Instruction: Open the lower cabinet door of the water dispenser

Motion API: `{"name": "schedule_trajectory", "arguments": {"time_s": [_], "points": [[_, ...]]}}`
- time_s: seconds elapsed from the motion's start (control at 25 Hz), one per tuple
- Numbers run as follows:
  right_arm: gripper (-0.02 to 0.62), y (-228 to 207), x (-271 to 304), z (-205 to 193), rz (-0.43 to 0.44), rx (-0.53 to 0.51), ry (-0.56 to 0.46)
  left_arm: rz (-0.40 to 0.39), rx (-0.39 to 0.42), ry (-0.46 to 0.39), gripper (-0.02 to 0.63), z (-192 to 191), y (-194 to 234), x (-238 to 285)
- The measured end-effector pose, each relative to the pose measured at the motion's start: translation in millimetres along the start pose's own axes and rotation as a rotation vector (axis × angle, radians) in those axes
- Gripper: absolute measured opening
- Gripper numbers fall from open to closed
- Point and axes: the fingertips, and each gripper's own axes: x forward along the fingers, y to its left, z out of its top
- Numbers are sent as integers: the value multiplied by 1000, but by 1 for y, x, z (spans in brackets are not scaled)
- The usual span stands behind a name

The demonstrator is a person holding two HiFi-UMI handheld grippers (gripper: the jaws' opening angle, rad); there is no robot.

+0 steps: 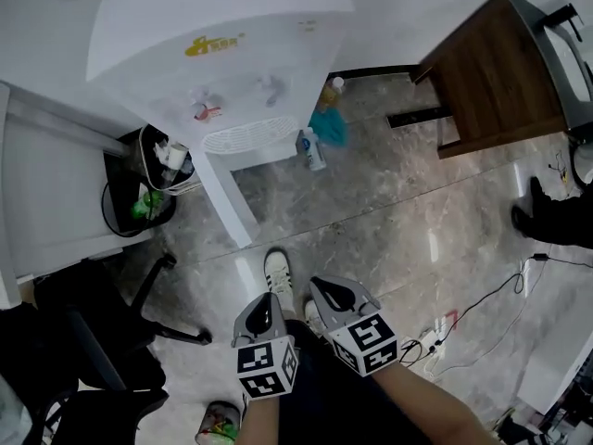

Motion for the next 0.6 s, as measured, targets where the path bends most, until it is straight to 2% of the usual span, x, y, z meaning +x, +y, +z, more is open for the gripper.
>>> {"name": "schedule_trajectory", "arguments": {"time_s": [0.24,0.6], "points": [[-8,0,-22,-12,-19,35,-20,-6,4,-12,6,-9,-20,-18],[-8,7,-25,-17,13,-11,-14,20,-12,-35,6,-14,-18,-20]]}}
